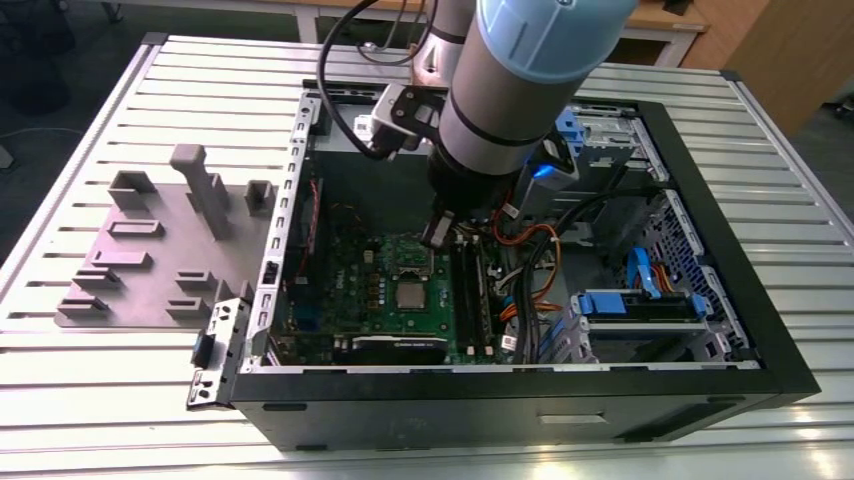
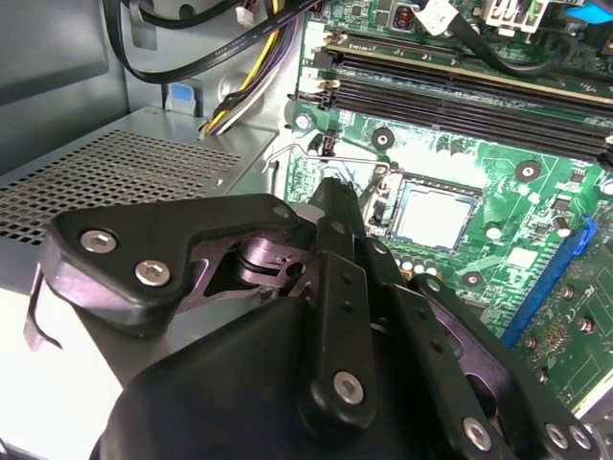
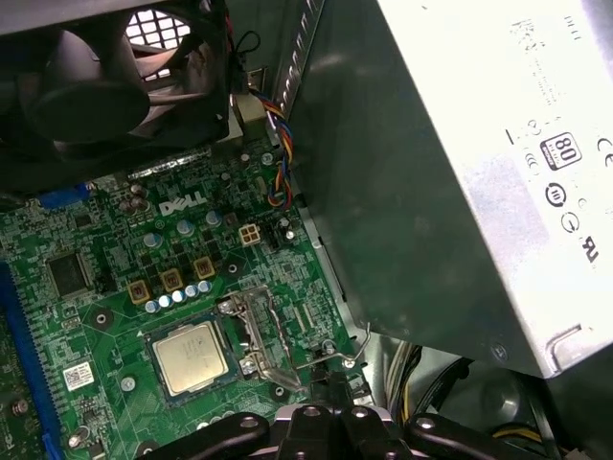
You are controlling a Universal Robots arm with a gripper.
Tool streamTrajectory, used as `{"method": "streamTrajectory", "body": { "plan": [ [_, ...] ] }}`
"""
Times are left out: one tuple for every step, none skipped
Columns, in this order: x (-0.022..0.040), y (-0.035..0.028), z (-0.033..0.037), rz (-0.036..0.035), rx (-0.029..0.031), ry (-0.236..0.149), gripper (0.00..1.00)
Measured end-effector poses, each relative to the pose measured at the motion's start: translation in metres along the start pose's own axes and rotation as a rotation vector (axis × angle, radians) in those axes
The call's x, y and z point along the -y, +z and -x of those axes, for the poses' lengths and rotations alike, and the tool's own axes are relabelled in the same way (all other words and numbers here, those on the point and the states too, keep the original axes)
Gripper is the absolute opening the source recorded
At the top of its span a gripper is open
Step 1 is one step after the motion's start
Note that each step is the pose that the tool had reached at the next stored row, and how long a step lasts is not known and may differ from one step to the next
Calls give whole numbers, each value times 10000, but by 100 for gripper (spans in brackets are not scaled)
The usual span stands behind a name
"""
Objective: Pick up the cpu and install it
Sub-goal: 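Close the cpu cover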
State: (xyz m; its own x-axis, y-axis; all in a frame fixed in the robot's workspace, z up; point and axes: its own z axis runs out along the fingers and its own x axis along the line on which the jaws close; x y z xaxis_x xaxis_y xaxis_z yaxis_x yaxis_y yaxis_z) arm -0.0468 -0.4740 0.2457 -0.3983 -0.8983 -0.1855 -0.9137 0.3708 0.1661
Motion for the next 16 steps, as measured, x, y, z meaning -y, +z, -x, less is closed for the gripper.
{"method": "streamTrajectory", "body": {
  "plan": [
    [1,-1,-2,0,0,1,11],
    [2,-1,-4,0,0,0,11],
    [2,-1,-6,0,0,0,11],
    [4,-2,-10,0,0,0,11],
    [5,-3,-11,0,0,0,11],
    [5,-3,-12,0,0,0,11],
    [5,-4,-13,0,-1,0,11],
    [7,-4,-16,0,1,0,11],
    [8,-5,-19,0,0,-1,11],
    [9,-6,-21,0,0,0,11],
    [10,-6,-24,0,0,0,11],
    [11,-7,-26,0,0,0,11],
    [12,-7,-29,0,1,0,11],
    [13,-8,-31,0,1,0,11],
    [14,-9,-33,0,0,0,11],
    [14,-9,-34,0,0,0,11]
  ]
}}
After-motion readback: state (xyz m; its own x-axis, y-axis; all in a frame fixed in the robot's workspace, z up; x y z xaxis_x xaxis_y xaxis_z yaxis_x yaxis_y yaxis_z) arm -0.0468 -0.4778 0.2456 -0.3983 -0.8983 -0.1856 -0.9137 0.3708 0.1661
